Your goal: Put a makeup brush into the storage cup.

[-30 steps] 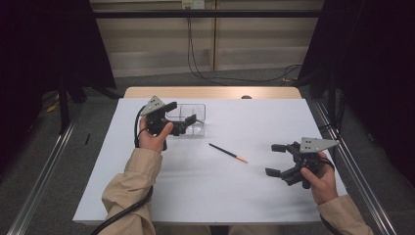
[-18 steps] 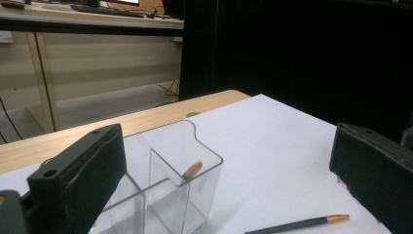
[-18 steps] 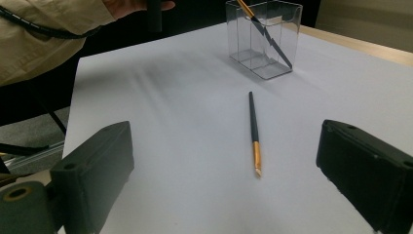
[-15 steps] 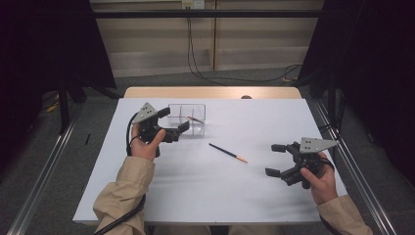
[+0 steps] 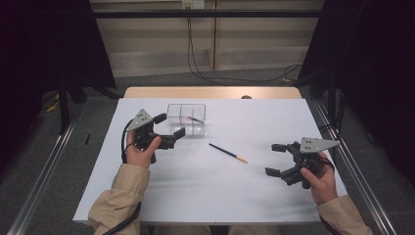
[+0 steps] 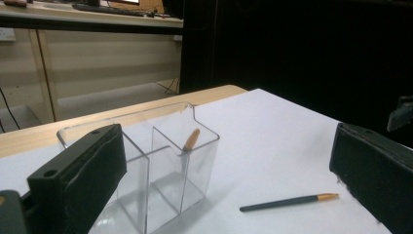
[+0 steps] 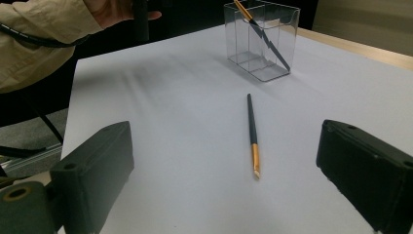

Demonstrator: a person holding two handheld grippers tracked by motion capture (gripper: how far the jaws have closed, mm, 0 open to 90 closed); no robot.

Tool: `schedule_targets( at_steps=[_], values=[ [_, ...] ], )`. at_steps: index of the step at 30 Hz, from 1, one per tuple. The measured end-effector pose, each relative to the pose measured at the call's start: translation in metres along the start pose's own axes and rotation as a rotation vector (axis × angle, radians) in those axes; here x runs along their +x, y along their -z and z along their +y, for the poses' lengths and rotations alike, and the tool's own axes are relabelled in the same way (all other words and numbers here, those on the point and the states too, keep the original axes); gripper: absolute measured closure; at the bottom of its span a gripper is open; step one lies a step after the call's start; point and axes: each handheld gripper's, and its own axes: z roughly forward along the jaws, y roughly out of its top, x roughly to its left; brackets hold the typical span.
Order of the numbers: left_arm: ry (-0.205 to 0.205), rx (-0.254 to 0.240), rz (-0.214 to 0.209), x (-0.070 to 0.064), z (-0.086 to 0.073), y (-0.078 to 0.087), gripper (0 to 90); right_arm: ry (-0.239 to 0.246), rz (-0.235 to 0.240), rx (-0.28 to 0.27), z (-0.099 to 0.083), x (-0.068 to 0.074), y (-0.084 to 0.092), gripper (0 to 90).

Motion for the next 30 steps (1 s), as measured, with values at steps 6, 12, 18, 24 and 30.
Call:
schedule_targets(
  at_steps=[6, 12, 18, 24, 30],
  values=[
    [0.003, -0.003, -0.001, 0.0, -0.005, 0.008, 0.0, 0.001, -0.002, -0.002, 0.0, 0.0, 0.001, 6.0],
    [-0.017, 0.004, -0.013, -0.003, -0.008, 0.013, 0.0, 0.004, 0.0, 0.001, 0.0, 0.0, 0.0, 6.0],
    [-0.021, 0.014, -0.039, -0.007, -0.011, 0.019, 0.0, 0.004, 0.0, 0.0, 0.0, 0.0, 0.0, 6.0],
    [-0.037, 0.02, -0.05, -0.009, -0.013, 0.027, 0.0, 0.005, -0.003, 0.001, 0.0, 0.0, 0.001, 6.0],
    [-0.035, 0.019, -0.065, -0.01, -0.016, 0.033, 0.0, 0.006, -0.001, 0.004, 0.0, 0.0, 0.0, 6.0]
  ],
)
